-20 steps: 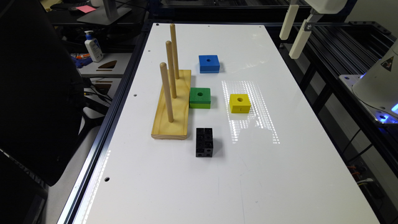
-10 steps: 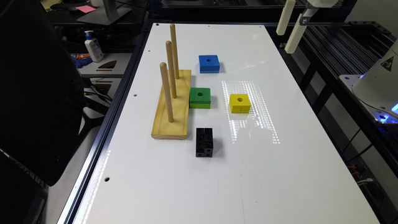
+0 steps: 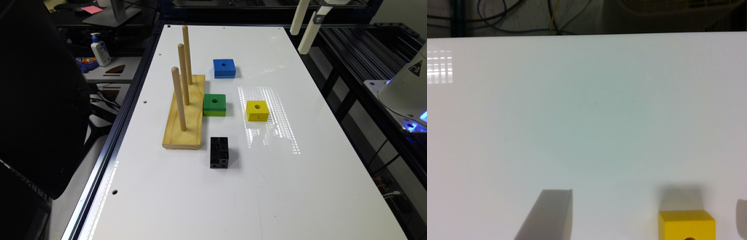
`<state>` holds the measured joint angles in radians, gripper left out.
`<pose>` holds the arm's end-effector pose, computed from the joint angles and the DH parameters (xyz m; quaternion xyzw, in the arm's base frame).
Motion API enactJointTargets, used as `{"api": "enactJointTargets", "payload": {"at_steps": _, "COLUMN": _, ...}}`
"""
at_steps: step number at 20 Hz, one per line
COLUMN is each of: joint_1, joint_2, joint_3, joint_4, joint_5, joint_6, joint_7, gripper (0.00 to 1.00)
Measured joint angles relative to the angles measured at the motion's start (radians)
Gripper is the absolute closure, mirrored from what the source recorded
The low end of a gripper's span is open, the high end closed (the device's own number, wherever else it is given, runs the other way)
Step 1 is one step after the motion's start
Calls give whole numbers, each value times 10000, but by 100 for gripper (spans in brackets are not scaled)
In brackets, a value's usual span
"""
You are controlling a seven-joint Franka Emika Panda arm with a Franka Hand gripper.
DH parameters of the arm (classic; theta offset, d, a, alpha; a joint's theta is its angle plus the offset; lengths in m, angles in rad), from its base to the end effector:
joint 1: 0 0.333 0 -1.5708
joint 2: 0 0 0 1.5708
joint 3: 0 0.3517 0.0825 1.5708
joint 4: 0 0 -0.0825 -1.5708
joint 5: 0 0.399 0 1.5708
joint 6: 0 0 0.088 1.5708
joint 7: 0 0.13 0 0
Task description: Pick up blue block.
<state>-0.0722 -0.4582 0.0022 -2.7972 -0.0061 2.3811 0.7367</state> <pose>0.3552 -0.0251 0.3408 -0.9204 0.3905 -0.0207 0.0044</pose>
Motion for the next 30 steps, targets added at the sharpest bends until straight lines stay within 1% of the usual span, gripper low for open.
{"api": "enactJointTargets", "payload": {"at_steps": 4, "joint_1": -73, "joint_2": 408, "joint_3": 0, "joint_4": 293, "joint_5": 0, "joint_6": 108, "joint_7": -76, "gripper": 0}}
{"api": "enactJointTargets", "payload": {"at_steps": 12, "joint_1": -304, "joint_2": 1237, "joint_3": -1, "joint_4": 1059, "joint_5": -2, "joint_6": 112, "joint_7": -310, "gripper": 0}}
{"api": "enactJointTargets", "payload": {"at_steps": 16, "joint_1": -343, "joint_2": 1593, "joint_3": -1, "joint_4": 1383, "joint_5": -2, "joint_6": 114, "joint_7": -343, "gripper": 0}}
{"api": "enactJointTargets", "payload": {"at_steps": 19, "joint_1": -359, "joint_2": 1787, "joint_3": -1, "joint_4": 1556, "joint_5": -3, "joint_6": 114, "joint_7": -350, "gripper": 0}}
{"api": "enactJointTargets", "payload": {"at_steps": 23, "joint_1": -417, "joint_2": 1997, "joint_3": 0, "joint_4": 1758, "joint_5": -4, "joint_6": 114, "joint_7": -391, "gripper": 0}}
{"api": "enactJointTargets", "payload": {"at_steps": 30, "joint_1": -456, "joint_2": 2250, "joint_3": -1, "joint_4": 2016, "joint_5": -4, "joint_6": 114, "joint_7": -442, "gripper": 0}}
